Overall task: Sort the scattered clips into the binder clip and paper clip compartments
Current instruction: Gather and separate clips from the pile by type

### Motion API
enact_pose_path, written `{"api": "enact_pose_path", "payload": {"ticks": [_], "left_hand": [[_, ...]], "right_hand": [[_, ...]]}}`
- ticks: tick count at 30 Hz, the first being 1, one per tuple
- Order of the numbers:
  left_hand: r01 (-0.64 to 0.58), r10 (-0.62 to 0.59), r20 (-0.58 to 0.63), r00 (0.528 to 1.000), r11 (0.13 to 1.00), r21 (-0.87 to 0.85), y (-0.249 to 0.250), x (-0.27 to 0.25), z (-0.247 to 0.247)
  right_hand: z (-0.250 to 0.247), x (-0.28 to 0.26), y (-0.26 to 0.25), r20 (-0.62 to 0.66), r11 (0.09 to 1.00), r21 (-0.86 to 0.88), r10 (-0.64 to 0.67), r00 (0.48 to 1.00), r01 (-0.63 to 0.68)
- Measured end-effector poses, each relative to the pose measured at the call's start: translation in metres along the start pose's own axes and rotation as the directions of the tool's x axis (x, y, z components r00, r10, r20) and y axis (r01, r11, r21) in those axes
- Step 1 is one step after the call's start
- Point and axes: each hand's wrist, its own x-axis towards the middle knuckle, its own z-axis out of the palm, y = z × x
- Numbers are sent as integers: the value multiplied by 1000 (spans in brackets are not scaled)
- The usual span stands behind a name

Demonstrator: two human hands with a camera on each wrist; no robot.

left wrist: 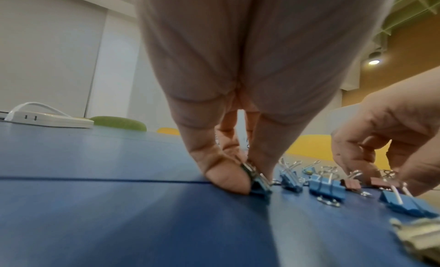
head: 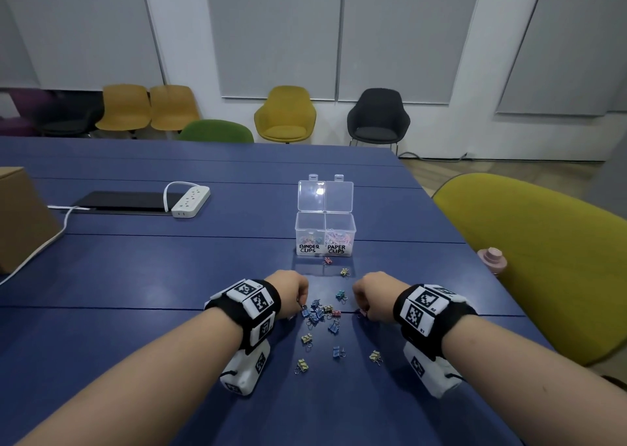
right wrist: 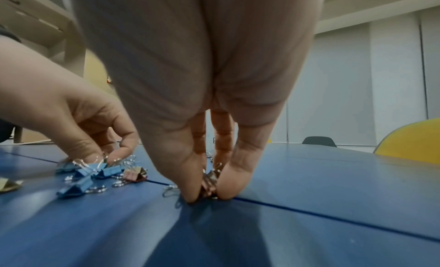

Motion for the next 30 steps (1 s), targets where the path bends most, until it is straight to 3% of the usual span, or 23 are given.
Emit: {"api": "enact_pose_path", "payload": {"ticks": [7, 12, 20, 26, 28, 30], "left_hand": [[52, -36, 138, 990, 992, -116, -3, -3, -4], [0, -7, 101, 995, 998, 68, -3, -2, -1], [-36, 15, 140, 990, 988, 149, 4, -4, -6], [-20, -8, 117, 993, 970, 242, 8, -2, 0], [-10, -11, 113, 994, 982, 190, 6, -2, -4], [39, -39, 107, 993, 999, 1, -4, -2, -7]], "right_hand": [[4, -2, 4, -16, 998, 58, 13, 1000, -12], [3, 1, 2, 8, 999, 35, 11, 1000, -11], [5, -1, 13, 36, 998, 7, 66, 997, -66], [3, -7, 13, 161, 993, 1, 117, 980, -119], [2, -10, 9, 167, 993, -3, 120, 979, -121], [4, -11, 6, 144, 993, 7, 114, 983, -116]]}}
